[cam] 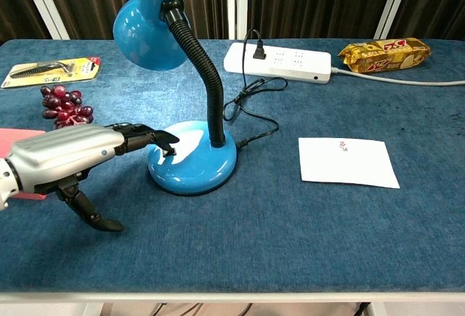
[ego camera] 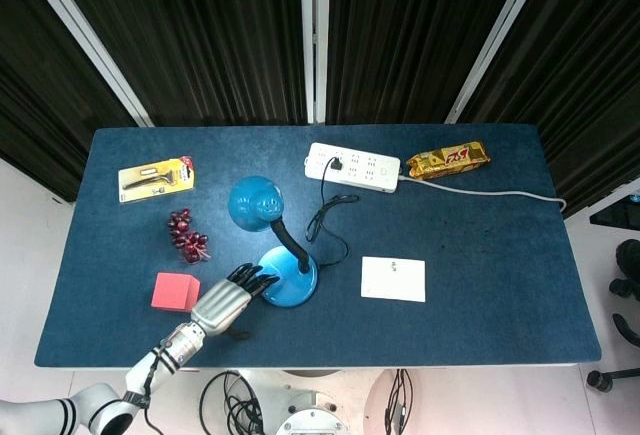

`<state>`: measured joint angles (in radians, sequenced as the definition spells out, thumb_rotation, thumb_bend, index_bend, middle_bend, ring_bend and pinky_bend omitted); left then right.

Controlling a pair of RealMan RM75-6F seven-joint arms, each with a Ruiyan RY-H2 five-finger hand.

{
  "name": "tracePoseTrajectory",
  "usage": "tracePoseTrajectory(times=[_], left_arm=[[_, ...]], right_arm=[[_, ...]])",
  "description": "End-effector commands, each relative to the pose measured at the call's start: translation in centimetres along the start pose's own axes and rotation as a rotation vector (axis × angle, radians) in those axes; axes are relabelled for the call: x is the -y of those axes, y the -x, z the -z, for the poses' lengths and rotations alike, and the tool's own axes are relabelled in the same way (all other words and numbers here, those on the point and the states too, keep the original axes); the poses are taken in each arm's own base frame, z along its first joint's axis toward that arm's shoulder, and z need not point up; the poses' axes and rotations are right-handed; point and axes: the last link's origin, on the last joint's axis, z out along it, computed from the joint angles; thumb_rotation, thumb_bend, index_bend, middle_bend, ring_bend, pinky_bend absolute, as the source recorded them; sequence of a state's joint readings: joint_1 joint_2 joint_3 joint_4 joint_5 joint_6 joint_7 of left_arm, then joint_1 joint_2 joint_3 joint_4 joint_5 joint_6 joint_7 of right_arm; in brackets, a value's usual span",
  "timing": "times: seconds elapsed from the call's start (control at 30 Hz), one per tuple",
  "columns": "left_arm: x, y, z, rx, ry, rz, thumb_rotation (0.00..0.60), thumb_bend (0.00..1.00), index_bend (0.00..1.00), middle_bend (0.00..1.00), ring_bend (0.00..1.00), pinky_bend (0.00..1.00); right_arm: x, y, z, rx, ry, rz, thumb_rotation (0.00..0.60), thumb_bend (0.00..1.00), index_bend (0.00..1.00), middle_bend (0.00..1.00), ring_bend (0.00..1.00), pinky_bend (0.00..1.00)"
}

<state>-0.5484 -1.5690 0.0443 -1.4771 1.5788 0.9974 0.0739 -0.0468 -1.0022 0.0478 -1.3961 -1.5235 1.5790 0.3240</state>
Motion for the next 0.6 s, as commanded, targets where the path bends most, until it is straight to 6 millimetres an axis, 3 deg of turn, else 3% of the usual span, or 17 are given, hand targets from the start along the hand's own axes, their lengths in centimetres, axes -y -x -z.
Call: tracePoseTrajectory(times=[0.03,0.4,0.6], left_arm=[[0.0,0.1,-0.2,0.004,0.001,0.002,0.600,0.09,0.02,0.11,0.00,0.00],[-0.1,0.2,-0.4,-0.001,0.004,0.001,0.600,0.09,0.02,0.11,0.00,0.00],[-0.1,-2.4,0.9,-0.093,-0.008,-0.009,0.600,0.09,0.02,0.09,0.00,0.00]], right_arm=[[-0.1,0.0,0.1,0.001,0.003,0.001,0.600,0.19,0.00,0.00,0.00,0.00],[-0.3,0.1,0.0,0.007,0.009,0.000,0.600,0.20,0.00,0.00,0.00,0.00],[-0.2,-0.1,-0.1,0.000,0.006,-0.002,0.600,0.20,0.00,0.00,0.00,0.00]])
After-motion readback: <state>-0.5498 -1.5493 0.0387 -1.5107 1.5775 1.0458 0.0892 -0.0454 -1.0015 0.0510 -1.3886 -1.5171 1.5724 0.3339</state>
